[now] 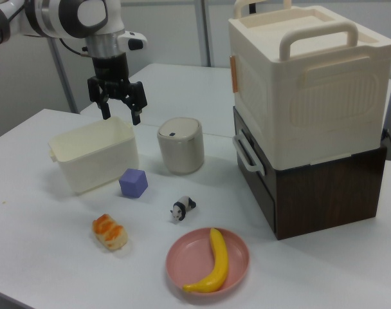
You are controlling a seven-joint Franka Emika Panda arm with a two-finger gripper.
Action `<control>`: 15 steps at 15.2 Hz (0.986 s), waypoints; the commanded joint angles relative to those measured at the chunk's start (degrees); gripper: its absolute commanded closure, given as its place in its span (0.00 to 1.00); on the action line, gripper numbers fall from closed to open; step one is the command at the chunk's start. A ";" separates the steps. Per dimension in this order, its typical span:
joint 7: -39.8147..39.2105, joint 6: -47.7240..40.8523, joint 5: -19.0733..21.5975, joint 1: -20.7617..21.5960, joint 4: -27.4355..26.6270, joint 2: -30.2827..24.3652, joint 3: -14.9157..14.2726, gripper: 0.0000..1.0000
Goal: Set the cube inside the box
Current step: 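Move the open gripper down toward the purple cube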
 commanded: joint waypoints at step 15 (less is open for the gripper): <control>-3.70 4.25 3.77 0.84 -1.79 3.12 0.59 0.00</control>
